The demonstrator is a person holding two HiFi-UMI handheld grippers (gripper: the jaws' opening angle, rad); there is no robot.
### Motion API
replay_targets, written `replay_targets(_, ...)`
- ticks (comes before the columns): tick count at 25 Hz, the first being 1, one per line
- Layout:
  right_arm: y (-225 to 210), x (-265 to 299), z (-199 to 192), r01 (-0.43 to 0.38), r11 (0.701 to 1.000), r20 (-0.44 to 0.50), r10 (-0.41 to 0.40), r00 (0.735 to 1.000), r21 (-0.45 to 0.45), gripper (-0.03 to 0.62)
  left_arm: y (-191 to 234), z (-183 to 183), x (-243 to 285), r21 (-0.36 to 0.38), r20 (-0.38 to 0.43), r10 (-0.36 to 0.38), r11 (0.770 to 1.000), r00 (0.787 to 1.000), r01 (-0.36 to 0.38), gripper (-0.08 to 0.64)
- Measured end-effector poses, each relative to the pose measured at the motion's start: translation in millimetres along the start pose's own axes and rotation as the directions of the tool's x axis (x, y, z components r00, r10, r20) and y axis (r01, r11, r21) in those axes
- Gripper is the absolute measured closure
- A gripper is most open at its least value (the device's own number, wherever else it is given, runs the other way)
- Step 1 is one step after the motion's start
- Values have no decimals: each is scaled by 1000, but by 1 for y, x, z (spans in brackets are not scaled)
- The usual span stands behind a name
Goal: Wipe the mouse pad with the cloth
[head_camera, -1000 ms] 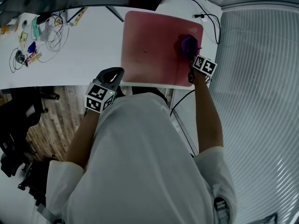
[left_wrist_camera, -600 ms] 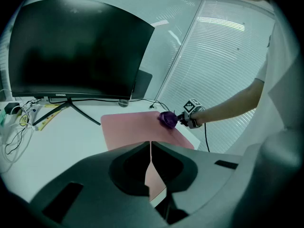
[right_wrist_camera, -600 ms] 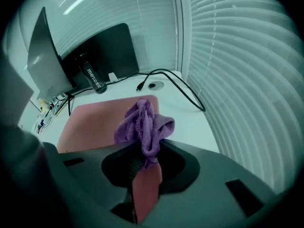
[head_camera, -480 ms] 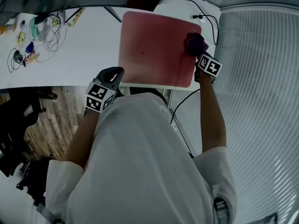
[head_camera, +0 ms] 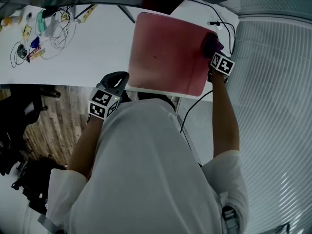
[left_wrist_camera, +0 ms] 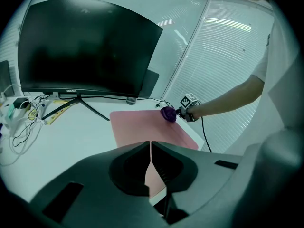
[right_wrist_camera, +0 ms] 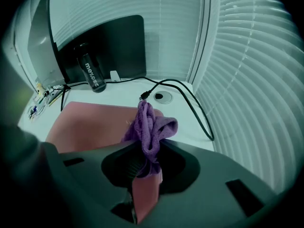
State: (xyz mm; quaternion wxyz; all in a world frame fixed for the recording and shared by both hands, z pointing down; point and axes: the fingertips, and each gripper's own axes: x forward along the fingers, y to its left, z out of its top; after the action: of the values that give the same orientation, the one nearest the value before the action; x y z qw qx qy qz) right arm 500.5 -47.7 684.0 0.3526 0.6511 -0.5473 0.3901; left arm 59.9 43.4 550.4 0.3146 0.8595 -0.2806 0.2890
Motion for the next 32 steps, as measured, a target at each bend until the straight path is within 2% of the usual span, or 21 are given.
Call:
replay_targets(8,19,19,2,0,999,-48,-2,999,-41,495,16,-5,-6,-35,-8,15,999,1000,-15,537)
replay_targets(12,29,25,4,-33,999,-58,30,998,-42,492,24,-8,-8,-51,-9,14,999,1000,-15,537)
replay_targets(16,34,27,2,-22,997,-81,16,997,-75,445,30,-13,-11,-59,-15,10,998,1000,-11,537)
replay_targets(18,37,29,2,5,995,-96,-15,995,-104,446,35,-15,-13,-62,-19,9,998,1000,-11,537)
replay_targets(21,40,30,4,40,990,-106,-55,993,-138,486,40,-17,-16,-65,-21,12,998,1000,-13,537)
replay_targets(32,81,31,8,-15,994,-101,5,995,-106,503,60,-20,-28,-84,-7,16,996,1000,-17,537)
